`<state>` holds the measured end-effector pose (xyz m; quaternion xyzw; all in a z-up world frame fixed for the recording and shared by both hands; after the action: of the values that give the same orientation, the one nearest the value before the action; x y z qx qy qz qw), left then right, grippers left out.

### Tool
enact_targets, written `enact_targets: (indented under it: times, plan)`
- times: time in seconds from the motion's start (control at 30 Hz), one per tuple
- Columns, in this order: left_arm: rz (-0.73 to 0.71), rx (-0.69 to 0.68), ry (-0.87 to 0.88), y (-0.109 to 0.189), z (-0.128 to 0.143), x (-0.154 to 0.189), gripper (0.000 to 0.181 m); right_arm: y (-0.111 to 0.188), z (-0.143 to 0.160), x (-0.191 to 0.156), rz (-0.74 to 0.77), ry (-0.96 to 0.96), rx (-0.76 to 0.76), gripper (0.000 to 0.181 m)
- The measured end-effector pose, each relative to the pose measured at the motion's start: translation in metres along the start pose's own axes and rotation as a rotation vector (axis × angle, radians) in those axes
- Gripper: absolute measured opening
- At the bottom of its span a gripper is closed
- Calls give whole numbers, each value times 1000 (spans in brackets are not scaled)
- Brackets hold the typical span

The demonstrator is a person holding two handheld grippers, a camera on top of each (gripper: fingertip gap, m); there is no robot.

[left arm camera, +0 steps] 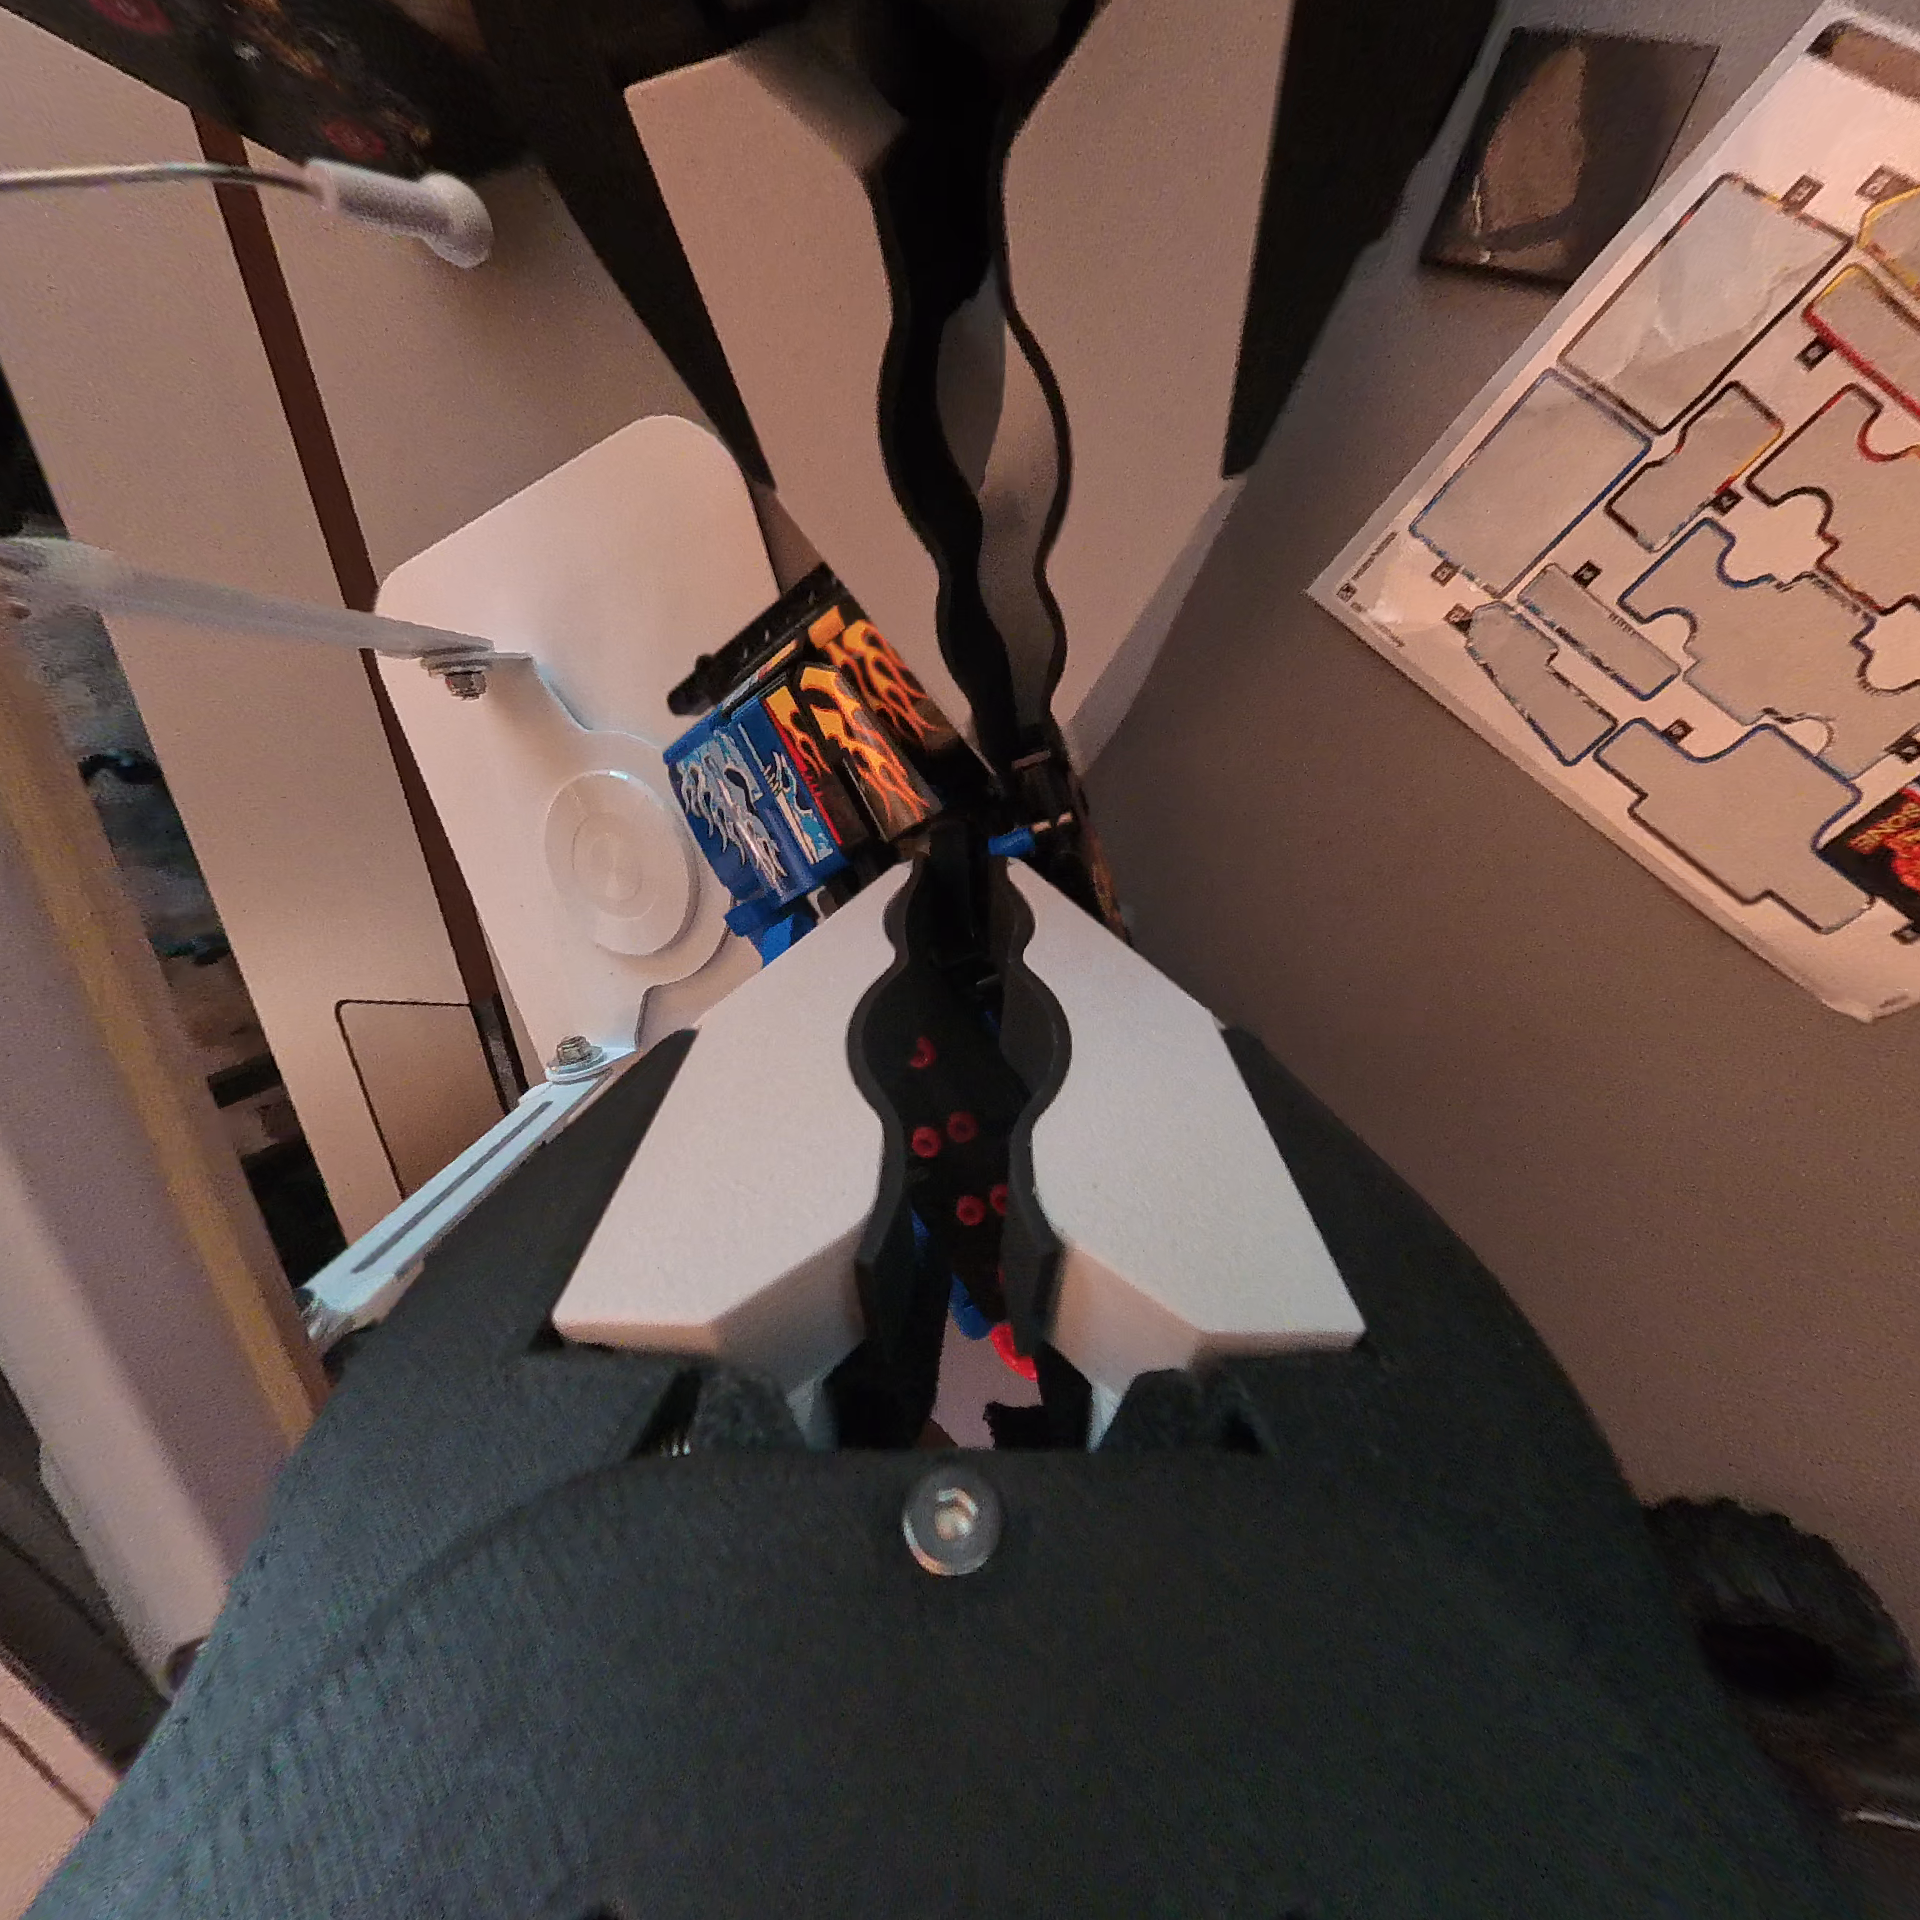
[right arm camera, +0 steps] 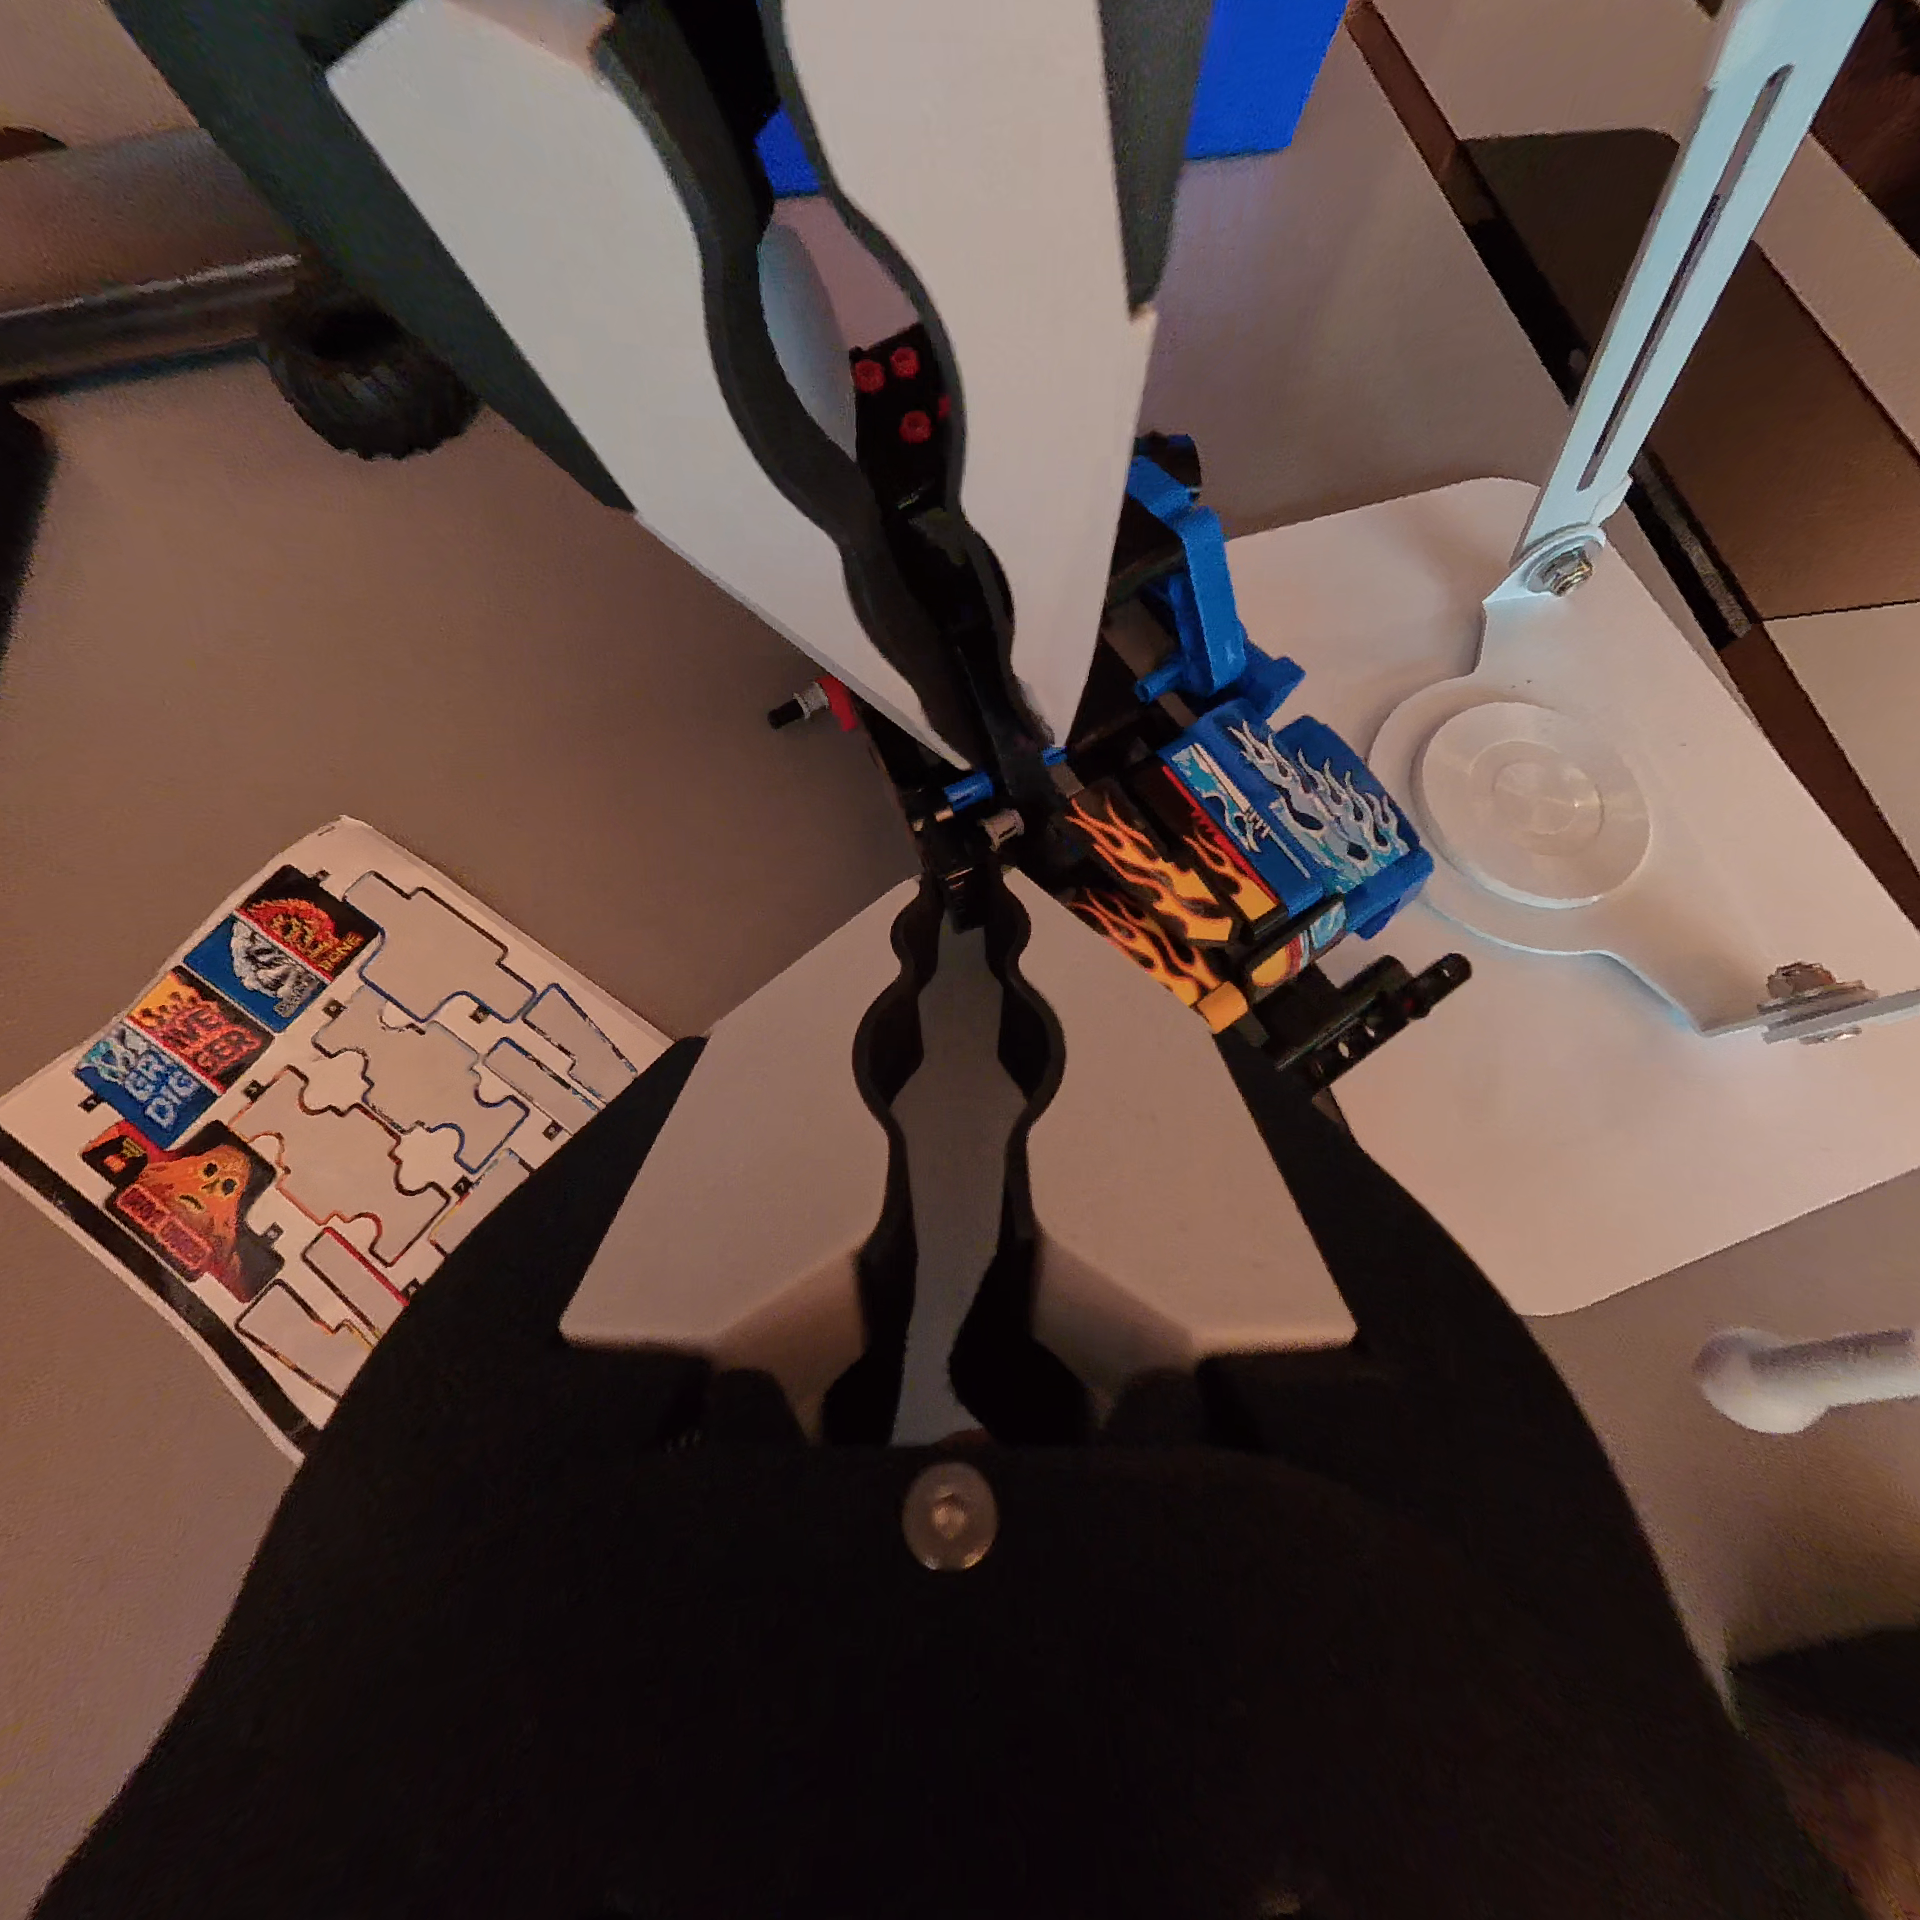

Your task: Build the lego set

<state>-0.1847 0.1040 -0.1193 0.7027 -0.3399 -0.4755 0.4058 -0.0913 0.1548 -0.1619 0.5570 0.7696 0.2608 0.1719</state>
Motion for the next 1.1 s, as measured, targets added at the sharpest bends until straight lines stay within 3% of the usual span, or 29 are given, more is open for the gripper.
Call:
enact_targets:
  times: [1.1]
  plan:
    - [-21, 38, 72, -4, 0, 4, 11, -1, 2, 4, 43, 7, -7, 6]
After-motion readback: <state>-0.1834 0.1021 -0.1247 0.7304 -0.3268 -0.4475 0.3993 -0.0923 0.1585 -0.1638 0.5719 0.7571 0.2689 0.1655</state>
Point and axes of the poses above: each gripper's, where its closed fingertips meet, y back along the fingers, z out of its underside, x = y × z across the jaws, the point moved 9 cm from there along y, back along the fingers, and after that the axes turned 1 degree about -z, right-handed, at the moved point
